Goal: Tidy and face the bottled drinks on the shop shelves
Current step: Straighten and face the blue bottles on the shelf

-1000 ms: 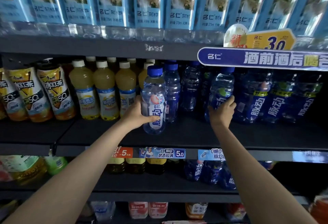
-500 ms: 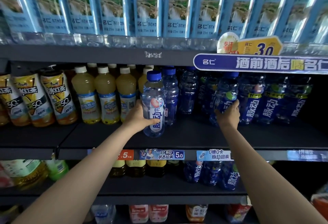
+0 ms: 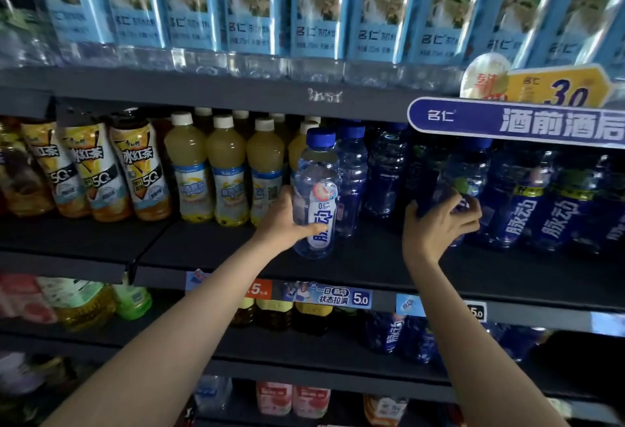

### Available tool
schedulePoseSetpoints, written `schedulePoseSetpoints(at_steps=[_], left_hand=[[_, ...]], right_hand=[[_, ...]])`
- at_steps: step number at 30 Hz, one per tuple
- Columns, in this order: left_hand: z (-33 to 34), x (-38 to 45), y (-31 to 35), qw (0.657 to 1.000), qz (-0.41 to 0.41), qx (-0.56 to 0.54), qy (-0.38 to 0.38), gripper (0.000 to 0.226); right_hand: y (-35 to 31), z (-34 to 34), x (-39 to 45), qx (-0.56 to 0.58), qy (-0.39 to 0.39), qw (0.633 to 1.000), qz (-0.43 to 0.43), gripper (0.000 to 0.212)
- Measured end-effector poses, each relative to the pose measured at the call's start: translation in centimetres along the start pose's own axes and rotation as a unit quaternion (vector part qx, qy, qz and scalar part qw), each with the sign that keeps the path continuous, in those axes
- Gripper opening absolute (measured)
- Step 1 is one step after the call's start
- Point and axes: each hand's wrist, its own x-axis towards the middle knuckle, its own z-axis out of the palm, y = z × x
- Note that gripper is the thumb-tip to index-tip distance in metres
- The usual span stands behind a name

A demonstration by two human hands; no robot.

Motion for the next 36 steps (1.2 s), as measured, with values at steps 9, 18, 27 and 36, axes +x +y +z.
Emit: schedulePoseSetpoints(at_steps=[9,18,27,36], left_hand=[[-0.1,0.2,-0.2,0.999,-0.018,-0.026,-0.013,0.080],[0.1,0.2,0.1,1.000,-0.019,-0.023,-0.001,0.077],[0.3,0.3,0.0,1.000,-0.023,-0.018,0.007,0.076],[3.5,-2.9,4.5,0.909,0.254,0.082,0.319,0.046]], right_hand=[[0.3,0.5,1.1,0.013,0.037,0.998,0.052,0.047],[0.8,0.0,0.7,0.032,0.006,0.998,0.044,0.046],[3.1,-2.3,5.5,0.016,-0.067,0.994,0.087,0.077],[3.6,-3.2,5.5,0.030,-0.175,0.984,-0.014,0.074]])
